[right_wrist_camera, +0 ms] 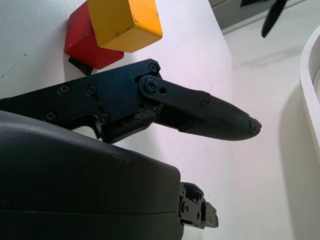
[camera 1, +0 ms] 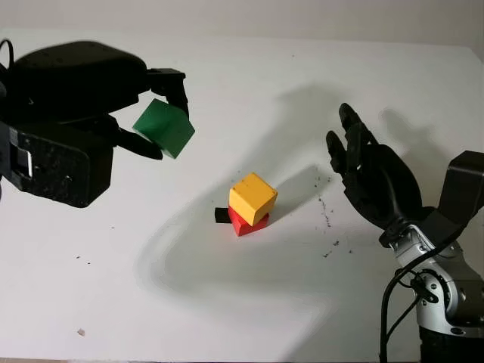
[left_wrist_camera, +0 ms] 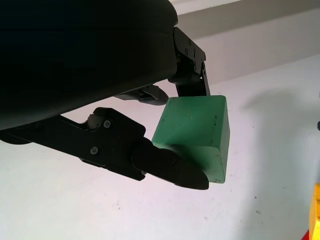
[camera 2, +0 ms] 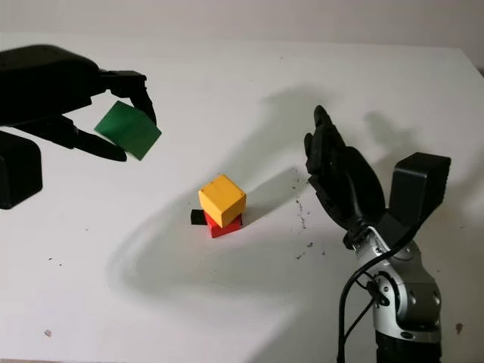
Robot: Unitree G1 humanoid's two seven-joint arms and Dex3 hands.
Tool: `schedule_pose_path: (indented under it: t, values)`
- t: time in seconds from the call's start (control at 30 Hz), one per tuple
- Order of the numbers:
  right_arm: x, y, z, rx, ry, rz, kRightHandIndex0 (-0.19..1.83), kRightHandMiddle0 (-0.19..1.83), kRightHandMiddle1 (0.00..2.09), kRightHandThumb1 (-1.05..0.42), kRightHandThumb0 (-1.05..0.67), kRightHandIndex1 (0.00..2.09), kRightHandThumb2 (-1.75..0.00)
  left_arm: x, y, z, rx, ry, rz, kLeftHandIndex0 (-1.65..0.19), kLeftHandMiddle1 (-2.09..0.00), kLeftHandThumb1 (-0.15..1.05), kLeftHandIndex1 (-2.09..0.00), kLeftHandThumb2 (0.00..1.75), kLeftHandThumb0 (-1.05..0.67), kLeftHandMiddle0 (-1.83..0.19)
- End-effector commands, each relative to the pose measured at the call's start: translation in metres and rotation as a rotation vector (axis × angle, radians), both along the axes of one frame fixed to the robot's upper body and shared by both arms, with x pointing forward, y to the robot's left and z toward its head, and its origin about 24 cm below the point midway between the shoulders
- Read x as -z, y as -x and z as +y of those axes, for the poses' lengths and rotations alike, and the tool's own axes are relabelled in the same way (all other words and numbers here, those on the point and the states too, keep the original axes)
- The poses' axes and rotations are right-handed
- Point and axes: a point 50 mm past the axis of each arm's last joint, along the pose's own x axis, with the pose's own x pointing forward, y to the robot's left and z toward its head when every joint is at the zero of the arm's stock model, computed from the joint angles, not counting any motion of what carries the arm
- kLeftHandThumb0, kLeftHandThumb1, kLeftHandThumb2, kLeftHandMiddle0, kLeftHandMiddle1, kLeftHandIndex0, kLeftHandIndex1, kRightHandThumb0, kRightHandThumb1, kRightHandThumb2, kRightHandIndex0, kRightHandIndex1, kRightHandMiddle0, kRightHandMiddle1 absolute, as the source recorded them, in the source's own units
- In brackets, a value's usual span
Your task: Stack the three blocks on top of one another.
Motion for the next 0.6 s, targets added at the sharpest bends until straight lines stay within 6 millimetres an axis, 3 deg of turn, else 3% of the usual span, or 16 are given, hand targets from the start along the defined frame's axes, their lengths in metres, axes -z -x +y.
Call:
schedule_pose_path:
  t: [0.0, 0.13, 0.43, 0.57]
  values:
    - [-0.002, 0.000, 0.001, -0.016, -0.002, -0.013, -0.19, -0.19, 0.00, -1.05, -0.73, 0.00, -0.74, -0.011, 0.000, -0.012, 0.059, -0.030, -0.035, -0.55, -0.06, 1.05, -0.92, 0.09, -0.46, -0.48]
    - [-0.002, -0.002, 0.004, -0.029, 0.005, -0.027, -0.19, -0.19, 0.00, -1.05, -0.73, 0.00, -0.75, -0.021, -0.003, -0.035, 0.148, -0.059, -0.051, -0.62, -0.06, 1.03, -1.00, 0.06, -0.47, -0.50]
    - [0.003, -0.005, 0.013, -0.037, -0.018, -0.023, -0.19, -0.19, 0.00, -1.05, -0.75, 0.00, -0.72, -0.026, -0.006, -0.072, 0.251, -0.027, 0.016, -0.58, -0.06, 1.00, -1.12, 0.05, -0.47, -0.51]
    - [0.004, -0.005, 0.014, -0.035, -0.032, -0.025, -0.19, -0.19, 0.00, -1.05, -0.74, 0.00, -0.71, -0.020, -0.005, -0.080, 0.267, 0.000, 0.046, -0.56, -0.03, 1.01, -1.04, 0.06, -0.47, -0.46]
